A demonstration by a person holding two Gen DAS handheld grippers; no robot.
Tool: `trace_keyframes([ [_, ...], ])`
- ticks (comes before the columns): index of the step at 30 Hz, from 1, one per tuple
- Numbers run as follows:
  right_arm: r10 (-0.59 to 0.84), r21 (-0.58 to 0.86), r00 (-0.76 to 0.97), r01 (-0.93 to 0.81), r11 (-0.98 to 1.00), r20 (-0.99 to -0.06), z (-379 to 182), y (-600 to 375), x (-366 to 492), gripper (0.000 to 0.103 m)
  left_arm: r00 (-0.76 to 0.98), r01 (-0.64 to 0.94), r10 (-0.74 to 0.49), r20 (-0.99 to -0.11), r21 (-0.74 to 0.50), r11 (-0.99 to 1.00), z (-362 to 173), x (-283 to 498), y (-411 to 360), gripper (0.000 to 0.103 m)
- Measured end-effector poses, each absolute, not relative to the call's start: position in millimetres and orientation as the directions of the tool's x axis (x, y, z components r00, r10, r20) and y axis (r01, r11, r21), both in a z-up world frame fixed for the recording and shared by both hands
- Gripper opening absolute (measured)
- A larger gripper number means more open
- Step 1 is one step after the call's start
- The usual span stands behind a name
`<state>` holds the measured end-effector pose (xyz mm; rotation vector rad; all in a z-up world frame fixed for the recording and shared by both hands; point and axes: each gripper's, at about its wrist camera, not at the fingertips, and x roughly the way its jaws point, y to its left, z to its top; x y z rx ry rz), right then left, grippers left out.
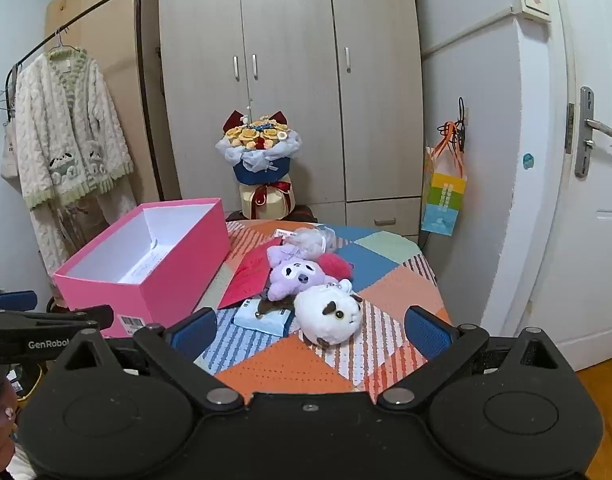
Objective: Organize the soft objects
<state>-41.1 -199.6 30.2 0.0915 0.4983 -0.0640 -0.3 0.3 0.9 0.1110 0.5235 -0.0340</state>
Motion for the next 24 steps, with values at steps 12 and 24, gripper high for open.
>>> trace_keyframes([
  [12,-0.039,0.07,0.866,0.085,0.994,-0.499,21.3,-205.4,-44.4,0.102,0.884,0.045,-0.017,-0.467,0.049,0.998,-4.1,-8.2,6.0,0.103],
  [24,-0.059,0.045,0.86,0.095,0.995,-0.507,19.6,-199.8,-48.7,0.102,0.895,0.041,-0.013,-0.447,0.053,0.998,-12.8,-14.0,8.0,0.103],
])
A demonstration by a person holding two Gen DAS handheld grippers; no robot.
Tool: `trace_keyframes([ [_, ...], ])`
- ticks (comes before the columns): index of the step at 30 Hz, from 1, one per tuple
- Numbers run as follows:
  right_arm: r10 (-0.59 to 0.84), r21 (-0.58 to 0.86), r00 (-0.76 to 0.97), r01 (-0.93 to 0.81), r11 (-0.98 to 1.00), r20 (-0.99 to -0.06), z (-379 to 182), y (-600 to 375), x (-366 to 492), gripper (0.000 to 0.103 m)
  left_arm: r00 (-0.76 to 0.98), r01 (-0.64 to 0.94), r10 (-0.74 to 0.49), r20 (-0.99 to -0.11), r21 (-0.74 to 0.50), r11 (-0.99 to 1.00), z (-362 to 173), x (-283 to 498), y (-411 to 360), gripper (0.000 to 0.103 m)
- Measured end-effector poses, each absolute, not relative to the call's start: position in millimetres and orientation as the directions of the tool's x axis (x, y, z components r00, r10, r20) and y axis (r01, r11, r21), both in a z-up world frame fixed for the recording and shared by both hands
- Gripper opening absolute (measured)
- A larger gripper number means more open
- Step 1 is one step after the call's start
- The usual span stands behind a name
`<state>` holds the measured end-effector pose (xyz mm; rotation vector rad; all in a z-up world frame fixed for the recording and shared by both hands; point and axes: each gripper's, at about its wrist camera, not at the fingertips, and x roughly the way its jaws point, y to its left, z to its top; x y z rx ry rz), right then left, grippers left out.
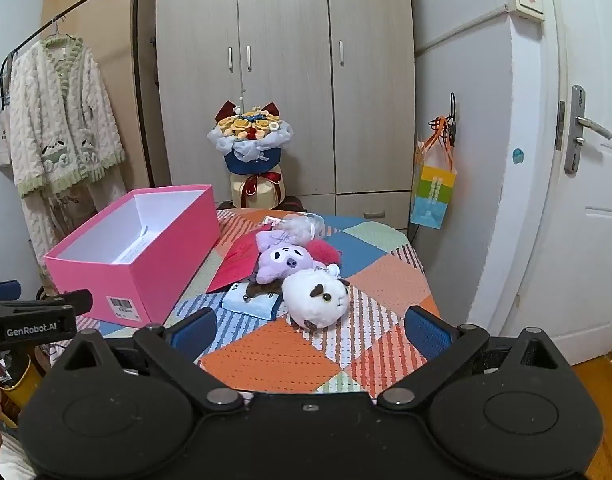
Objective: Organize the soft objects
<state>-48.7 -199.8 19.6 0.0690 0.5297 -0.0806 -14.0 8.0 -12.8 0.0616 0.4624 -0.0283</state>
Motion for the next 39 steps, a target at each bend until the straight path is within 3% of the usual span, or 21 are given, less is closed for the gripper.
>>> trace_keyframes([
  [29,-0.095,-0.013,0.848,0.103,0.995,-0.521,7.7,-191.5,-47.6,0.102,0.888,0.039,-0.003,-0.46,0.068,0.997,-17.4,-16.5,13.1,0.103],
  [39,-0.107,-0.01,0.862,0.118,0.993,-0.496,10.1,-194.3,-54.3,0.102,0.909,0.082,-0.053,-0.414,0.052,0.995,-6.5,-39.2,15.8,0.103],
])
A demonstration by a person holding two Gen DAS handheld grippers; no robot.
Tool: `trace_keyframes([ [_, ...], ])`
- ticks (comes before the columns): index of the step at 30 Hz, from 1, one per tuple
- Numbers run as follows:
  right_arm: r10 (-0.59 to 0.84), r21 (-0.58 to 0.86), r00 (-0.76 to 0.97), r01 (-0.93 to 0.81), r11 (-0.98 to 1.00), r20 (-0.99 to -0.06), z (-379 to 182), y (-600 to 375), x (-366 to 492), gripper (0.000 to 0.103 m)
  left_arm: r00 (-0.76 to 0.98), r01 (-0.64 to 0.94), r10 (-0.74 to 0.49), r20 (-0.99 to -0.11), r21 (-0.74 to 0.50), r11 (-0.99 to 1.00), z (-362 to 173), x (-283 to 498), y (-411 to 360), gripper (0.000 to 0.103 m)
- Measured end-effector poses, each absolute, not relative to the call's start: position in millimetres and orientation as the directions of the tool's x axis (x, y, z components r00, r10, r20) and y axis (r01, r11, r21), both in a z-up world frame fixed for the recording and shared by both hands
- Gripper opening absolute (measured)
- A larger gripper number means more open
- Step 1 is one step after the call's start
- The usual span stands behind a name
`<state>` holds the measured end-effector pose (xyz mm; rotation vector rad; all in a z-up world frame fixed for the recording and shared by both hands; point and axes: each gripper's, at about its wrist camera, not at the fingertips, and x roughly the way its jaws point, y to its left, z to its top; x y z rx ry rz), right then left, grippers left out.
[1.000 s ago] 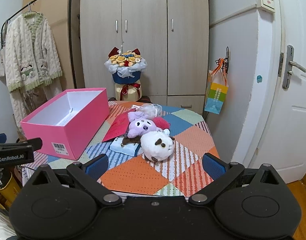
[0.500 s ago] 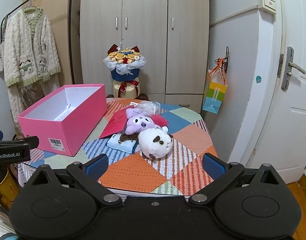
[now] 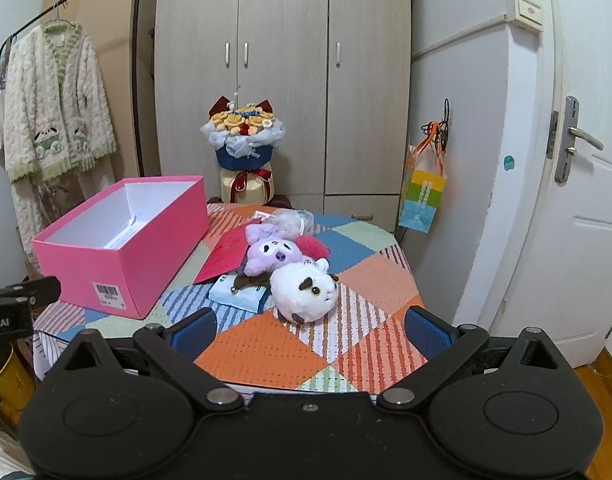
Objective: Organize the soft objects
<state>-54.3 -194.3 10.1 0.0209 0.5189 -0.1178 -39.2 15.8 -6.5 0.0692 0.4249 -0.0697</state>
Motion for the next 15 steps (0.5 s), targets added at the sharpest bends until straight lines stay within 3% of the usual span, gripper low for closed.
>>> trace_keyframes([
  [15,-0.096,-0.006,0.863,0.107,0.994,-0.496,8.5,-196.4,-58.4,0.102,0.913,0.079,-0.037,-0.406,0.087,0.993,-9.8,-39.2,5.4,0.103],
])
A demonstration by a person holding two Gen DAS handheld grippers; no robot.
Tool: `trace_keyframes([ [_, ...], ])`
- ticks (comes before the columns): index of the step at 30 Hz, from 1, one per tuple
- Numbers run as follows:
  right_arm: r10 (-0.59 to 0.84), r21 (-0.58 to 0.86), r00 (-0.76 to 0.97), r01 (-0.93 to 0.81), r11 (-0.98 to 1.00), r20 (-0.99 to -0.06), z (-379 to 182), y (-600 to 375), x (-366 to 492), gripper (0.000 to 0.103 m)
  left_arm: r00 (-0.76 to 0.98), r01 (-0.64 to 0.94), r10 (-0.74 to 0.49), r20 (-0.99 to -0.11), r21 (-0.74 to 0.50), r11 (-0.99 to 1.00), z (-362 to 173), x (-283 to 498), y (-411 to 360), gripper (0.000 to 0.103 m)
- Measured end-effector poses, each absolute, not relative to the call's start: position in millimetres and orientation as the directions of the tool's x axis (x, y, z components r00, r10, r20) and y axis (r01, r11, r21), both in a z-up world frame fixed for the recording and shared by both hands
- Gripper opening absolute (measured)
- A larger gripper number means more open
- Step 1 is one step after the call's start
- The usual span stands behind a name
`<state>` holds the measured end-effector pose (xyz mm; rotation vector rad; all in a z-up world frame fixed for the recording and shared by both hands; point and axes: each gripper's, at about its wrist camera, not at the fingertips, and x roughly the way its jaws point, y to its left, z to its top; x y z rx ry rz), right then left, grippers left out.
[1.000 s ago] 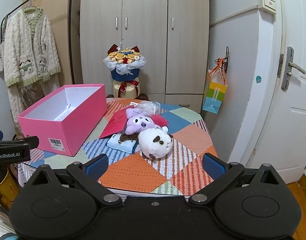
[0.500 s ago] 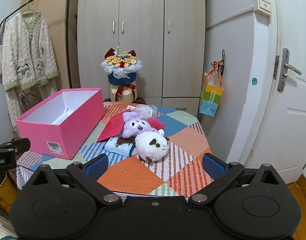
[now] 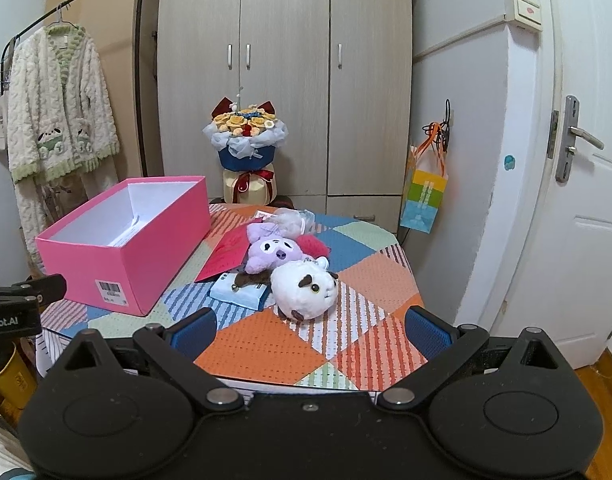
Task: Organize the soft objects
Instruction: 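Move the left gripper to the white plush toy and close on it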
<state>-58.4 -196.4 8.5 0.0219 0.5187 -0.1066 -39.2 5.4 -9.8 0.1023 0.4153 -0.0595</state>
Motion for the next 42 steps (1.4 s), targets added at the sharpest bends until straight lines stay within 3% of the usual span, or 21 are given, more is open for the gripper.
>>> trace_keyframes([
  [7,-0.023,0.034,0.861,0.046,0.998,-0.507,4.4,-203.2,-52.0,0.102,0.917,0.122,-0.079,-0.392,0.086,0.989,-12.0,-35.2,-4.6,0.103],
  [17,0.031,-0.083,0.93,-0.066,0.994,-0.366,-11.5,-214.4,-40.2,0.102,0.907,0.248,-0.223,-0.358,0.025,0.969,-18.9,-10.7,-42.7,0.103],
  [20,0.026,-0.053,0.918,-0.051,0.997,-0.396,-28.0,-230.9,-19.5,0.102,0.902,0.284,-0.261,-0.345,0.018,0.959,-29.4,1.5,-56.1,0.103],
  [27,0.12,0.061,0.884,-0.103,0.993,-0.452,-71.3,-258.0,24.5,0.102,0.831,0.364,-0.347,-0.435,-0.047,0.93,-61.1,53.0,-90.3,0.103],
  [35,0.194,0.054,0.843,-0.194,0.98,-0.501,-108.5,-256.1,73.0,0.095,0.743,0.46,-0.445,-0.5,-0.101,0.882,-90.4,108.8,-126.9,0.1],
  [42,0.199,0.043,0.851,-0.204,0.978,-0.485,-120.2,-254.8,103.8,0.095,0.624,0.5,-0.563,-0.542,-0.276,0.821,-107.3,149.8,-136.0,0.096],
])
